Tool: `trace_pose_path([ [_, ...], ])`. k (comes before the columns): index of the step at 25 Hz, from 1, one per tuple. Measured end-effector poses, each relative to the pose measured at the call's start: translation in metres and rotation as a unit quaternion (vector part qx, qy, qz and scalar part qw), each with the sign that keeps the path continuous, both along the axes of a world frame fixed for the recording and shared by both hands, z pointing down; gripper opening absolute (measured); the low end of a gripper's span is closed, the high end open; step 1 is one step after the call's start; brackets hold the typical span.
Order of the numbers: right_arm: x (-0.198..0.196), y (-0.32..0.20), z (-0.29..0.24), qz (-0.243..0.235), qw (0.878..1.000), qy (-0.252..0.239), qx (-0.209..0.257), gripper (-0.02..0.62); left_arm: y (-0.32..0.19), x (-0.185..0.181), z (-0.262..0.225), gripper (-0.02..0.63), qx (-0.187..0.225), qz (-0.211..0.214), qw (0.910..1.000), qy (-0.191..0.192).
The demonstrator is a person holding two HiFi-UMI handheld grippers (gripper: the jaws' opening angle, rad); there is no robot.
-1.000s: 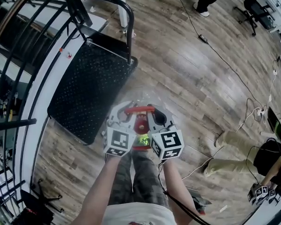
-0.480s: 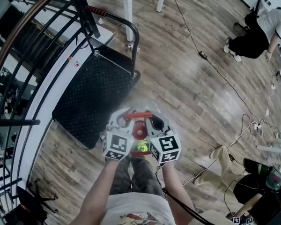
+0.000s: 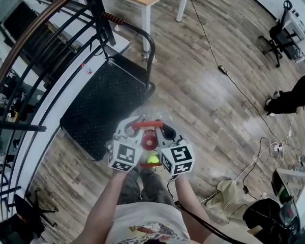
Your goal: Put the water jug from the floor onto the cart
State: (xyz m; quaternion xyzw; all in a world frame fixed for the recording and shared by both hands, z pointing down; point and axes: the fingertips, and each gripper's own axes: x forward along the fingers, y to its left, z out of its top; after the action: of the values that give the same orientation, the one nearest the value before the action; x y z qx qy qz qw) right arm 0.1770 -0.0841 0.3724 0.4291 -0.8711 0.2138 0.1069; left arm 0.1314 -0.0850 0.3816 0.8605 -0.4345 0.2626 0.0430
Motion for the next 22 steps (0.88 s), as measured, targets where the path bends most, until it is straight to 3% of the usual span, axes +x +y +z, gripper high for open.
trace_pose_path([
  [7, -0.008, 0.0, -0.012, -0.027, 0.999, -0.005, 0.022, 0.017, 0.002, -0.008, -0.014, 0.055, 0.026, -0.03, 0.9992, -0.001],
  [22, -0.043, -0.033, -0.011, -0.06, 0.998, 0.002, 0.015, 0.017, -0.028, -0.042, -0.013, 0.055, 0.021, -0.046, 0.9987, 0.009],
])
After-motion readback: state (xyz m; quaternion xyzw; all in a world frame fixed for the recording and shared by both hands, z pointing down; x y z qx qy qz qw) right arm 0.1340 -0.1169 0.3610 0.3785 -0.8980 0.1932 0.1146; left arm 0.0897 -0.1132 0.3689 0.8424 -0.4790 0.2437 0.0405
